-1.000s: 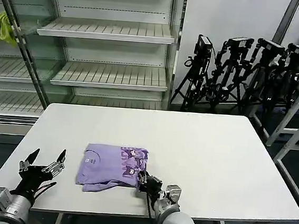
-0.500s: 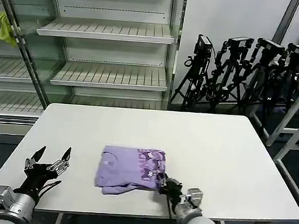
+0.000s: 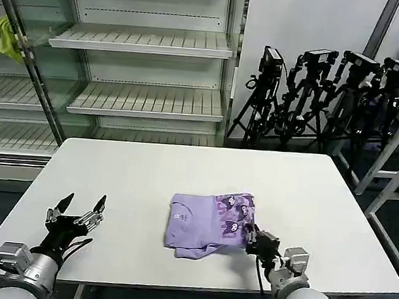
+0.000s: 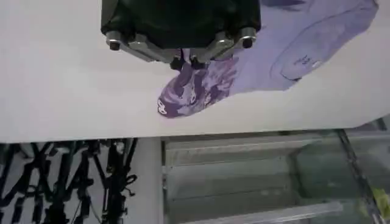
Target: Fold and organize the clothes.
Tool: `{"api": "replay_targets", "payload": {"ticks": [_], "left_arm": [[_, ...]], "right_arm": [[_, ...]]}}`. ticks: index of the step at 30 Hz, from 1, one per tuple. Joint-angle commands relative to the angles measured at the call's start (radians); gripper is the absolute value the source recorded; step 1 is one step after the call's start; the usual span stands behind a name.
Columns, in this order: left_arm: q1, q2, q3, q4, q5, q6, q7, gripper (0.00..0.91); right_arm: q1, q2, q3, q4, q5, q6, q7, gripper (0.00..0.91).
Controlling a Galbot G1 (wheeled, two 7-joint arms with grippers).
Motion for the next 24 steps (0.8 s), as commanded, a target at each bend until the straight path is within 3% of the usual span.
{"api": "replay_targets", "payload": {"ticks": [1,9,11,14,15,16,18,24], "left_arm": [[-0.027,0.004,0.029,0.009,-0.005,-0.001,0.003,0.856],[-0.033,0.005,0.039,0.009,-0.011,-0.003,0.008,0.877],[-0.036,0.01,0.035,0.004,-0.028,-0.005,0.01,0.887],[-0.058,0.029,0.023,0.003,-0.062,-0.049,0.047,0.907],[-0.072,0.036,0.014,0.003,-0.07,-0.069,0.058,0.907],[-0.088,0.045,0.006,0.004,-0.082,-0.091,0.077,0.907],[-0.129,0.065,-0.03,0.013,-0.087,-0.132,0.126,0.907],[-0.283,0.136,-0.113,0.07,-0.077,-0.202,0.277,0.907]], "right_arm": [[-0.001,-0.08,0.06,0.032,-0.045,-0.016,0.025,0.907],[-0.008,-0.081,0.062,0.046,-0.1,-0.036,0.034,0.907],[-0.008,-0.084,0.068,0.054,-0.142,-0.042,0.034,0.907],[0.001,-0.08,0.105,0.058,-0.284,-0.026,0.0,0.907],[0.001,-0.08,0.105,0.058,-0.284,-0.026,0.0,0.907],[0.013,-0.066,0.146,0.049,-0.39,-0.003,-0.024,0.907],[0.017,-0.052,0.211,0.038,-0.459,0.043,-0.047,0.907],[-0.027,-0.016,0.486,0.079,-0.447,0.095,-0.107,0.907]]}}
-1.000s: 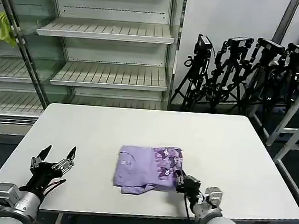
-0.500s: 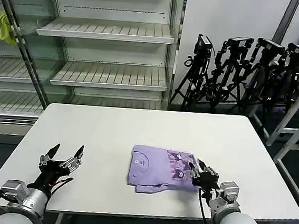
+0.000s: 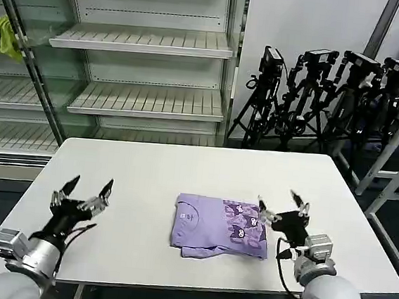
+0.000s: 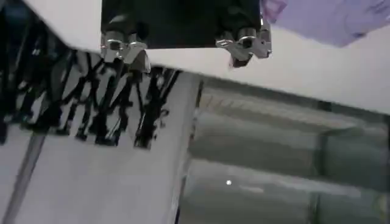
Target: Fold and organize the clothes.
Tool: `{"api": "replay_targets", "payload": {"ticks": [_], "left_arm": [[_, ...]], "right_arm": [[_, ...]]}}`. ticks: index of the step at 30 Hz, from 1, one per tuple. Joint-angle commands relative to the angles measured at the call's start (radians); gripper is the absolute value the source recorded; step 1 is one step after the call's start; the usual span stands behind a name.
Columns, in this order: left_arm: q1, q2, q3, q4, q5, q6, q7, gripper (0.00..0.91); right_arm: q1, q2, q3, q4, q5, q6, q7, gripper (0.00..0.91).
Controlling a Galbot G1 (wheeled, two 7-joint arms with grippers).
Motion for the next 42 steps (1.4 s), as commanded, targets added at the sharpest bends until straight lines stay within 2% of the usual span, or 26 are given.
{"api": "replay_targets", "payload": {"ticks": [1,3,6,8,11,19,28,42], "left_arm": [[-0.222,0.105,-0.108,0.067,-0.017,-0.15,0.203,0.907],[-0.244,0.123,-0.106,0.088,-0.017,-0.176,0.204,0.907],[-0.262,0.146,-0.096,0.112,0.02,-0.217,0.202,0.907],[-0.263,0.156,-0.091,0.124,0.089,-0.25,0.207,0.907],[-0.265,0.162,-0.085,0.131,0.122,-0.257,0.229,0.907],[-0.267,0.158,-0.083,0.135,0.059,-0.219,0.213,0.907],[-0.251,0.137,-0.077,0.133,0.058,-0.214,0.207,0.907],[-0.232,0.114,-0.079,0.13,0.051,-0.204,0.197,0.907]], "right_arm": [[-0.055,0.04,0.393,0.045,-0.193,0.109,-0.104,0.907],[-0.073,0.046,0.435,0.057,-0.195,0.119,-0.12,0.907],[-0.136,0.064,0.537,0.077,-0.203,0.148,-0.171,0.907],[-0.177,0.072,0.617,0.082,-0.25,0.171,-0.22,0.907],[-0.201,0.096,0.676,0.085,-0.298,0.202,-0.244,0.907],[-0.222,0.156,0.679,0.112,-0.331,0.201,-0.25,0.907],[-0.217,0.151,0.647,0.1,-0.354,0.191,-0.254,0.907],[-0.18,0.172,0.596,0.046,-0.365,0.219,-0.262,0.907]]}}
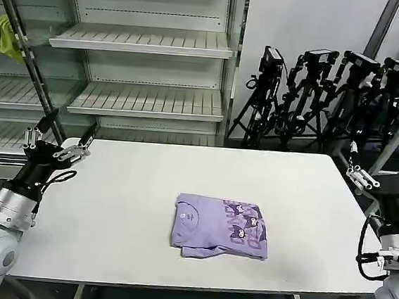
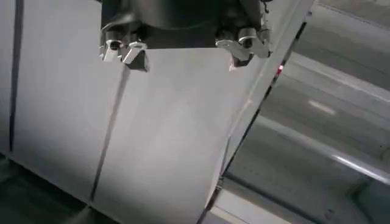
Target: Fold and organize the clothes.
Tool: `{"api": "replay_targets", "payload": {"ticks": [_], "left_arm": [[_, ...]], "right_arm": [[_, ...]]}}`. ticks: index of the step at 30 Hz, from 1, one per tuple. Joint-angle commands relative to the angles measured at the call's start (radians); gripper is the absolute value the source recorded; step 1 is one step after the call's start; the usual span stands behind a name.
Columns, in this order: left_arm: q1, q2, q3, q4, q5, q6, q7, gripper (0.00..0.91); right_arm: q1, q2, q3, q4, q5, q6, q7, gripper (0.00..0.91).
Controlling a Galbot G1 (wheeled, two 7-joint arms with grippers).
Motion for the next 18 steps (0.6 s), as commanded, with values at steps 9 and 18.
{"api": "replay_targets", "payload": {"ticks": [9,18], "left_arm": [[-0.002,-0.018,-0.005,0.0,-0.02,0.005,0.002,0.907],[-0.006,-0.023,-0.008,0.005,-0.015,0.011,-0.002,0.907]], "right_arm": [[0.032,0.038,-0.019,-0.042,-0.03,0.023,-0.004,0.907],[0.035,0.038,-0.014,-0.061,-0.054,0.026,-0.015,0.907]]}}
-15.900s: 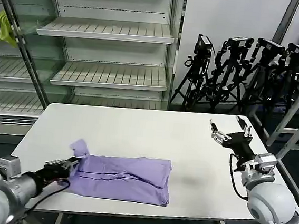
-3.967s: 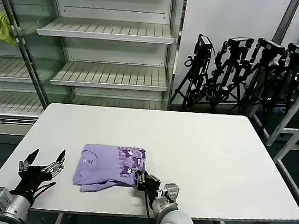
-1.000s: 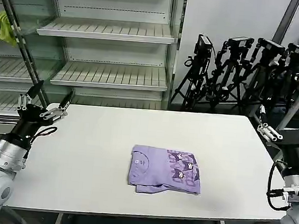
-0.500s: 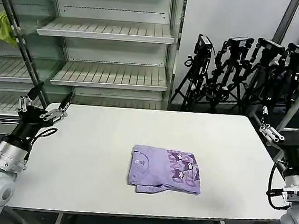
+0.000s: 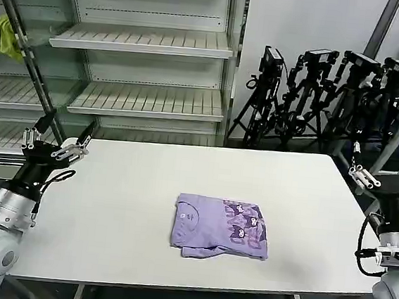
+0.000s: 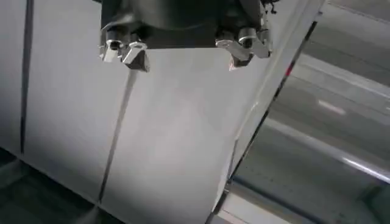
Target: Fold and organize the clothes.
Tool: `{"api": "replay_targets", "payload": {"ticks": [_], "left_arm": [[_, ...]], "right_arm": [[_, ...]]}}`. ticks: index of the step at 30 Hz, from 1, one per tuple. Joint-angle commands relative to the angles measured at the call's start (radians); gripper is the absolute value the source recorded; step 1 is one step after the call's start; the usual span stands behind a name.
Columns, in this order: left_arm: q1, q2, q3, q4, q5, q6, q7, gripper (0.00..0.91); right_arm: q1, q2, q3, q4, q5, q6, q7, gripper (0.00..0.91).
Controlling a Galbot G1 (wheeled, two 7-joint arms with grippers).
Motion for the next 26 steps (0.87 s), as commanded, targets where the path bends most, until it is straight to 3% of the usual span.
{"api": "replay_targets", "payload": {"ticks": [1,26], "left_arm": [[-0.002,-0.008,0.0,0.004,0.002,0.015,0.0,0.907],[0.015,-0.013,-0.026,-0.016,0.001,0.036,-0.001,0.907]], "right_arm": [[0.008,0.007,-0.005,-0.014,-0.022,0.003,-0.011,0.907],[0.013,0.021,-0.038,-0.012,-0.045,-0.006,-0.014,0.907]]}}
